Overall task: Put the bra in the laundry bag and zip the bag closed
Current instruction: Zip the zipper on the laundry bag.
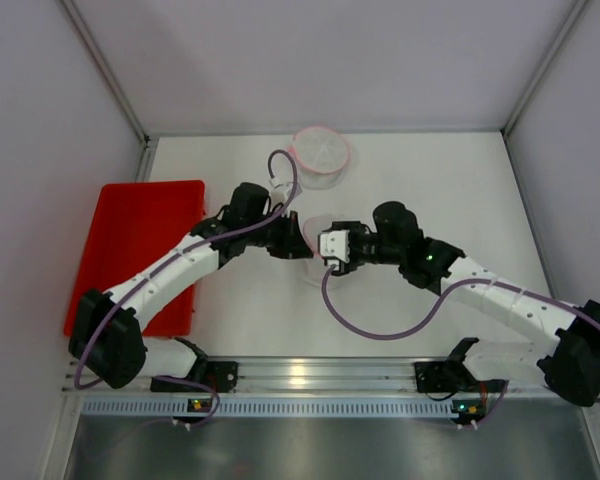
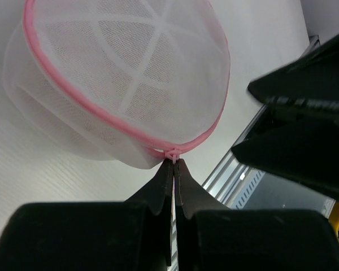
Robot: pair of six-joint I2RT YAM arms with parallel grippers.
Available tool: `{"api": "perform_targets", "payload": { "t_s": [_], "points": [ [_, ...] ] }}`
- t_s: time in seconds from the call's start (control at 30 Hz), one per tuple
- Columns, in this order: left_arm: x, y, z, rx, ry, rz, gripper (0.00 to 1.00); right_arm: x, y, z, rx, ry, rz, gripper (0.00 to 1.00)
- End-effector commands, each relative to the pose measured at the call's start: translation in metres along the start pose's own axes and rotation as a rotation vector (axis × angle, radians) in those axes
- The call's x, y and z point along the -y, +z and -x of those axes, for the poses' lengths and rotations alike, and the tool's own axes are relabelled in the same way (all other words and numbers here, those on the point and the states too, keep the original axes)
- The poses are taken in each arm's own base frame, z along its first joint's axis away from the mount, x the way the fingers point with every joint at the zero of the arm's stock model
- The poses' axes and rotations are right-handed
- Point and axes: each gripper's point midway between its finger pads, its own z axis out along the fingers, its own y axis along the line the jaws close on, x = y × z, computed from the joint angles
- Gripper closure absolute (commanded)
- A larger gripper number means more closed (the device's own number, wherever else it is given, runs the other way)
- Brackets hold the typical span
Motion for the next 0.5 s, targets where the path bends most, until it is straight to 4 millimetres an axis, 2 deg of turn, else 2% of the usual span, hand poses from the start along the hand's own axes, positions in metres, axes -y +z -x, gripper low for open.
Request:
{"api": "perform_targets", "payload": {
  "t_s": [0.0, 0.13, 0.27, 0.33, 0.37, 0.47],
  "points": [
    [0.014, -0.003, 0.016, 0.044, 0.003, -0.017, 1.0, -0.023, 0.015, 0.019, 0.041, 0.045, 0.1, 0.44],
    [0.018, -0.005, 0.018, 0.048, -0.014, -0.024, 1.0, -0.037, 0.025, 0.02, 0.039, 0.014, 0.109, 0.46],
    [0.024, -0.007, 0.017, 0.046, -0.014, -0.045, 1.0, -0.028, 0.034, -0.005, -0.072, 0.012, 0.043, 0.57],
    [0.023, -0.008, 0.014, 0.042, -0.011, -0.046, 1.0, -0.026, 0.034, -0.014, -0.097, -0.014, 0.015, 0.67],
    [0.022, -0.008, 0.012, 0.041, -0.012, -0.042, 1.0, -0.023, 0.032, -0.019, -0.118, -0.027, -0.006, 0.8],
    [0.015, -0.009, 0.008, 0.047, 0.002, -0.016, 1.0, -0.02, 0.025, -0.025, -0.143, -0.047, -0.035, 1.0]
  ]
}}
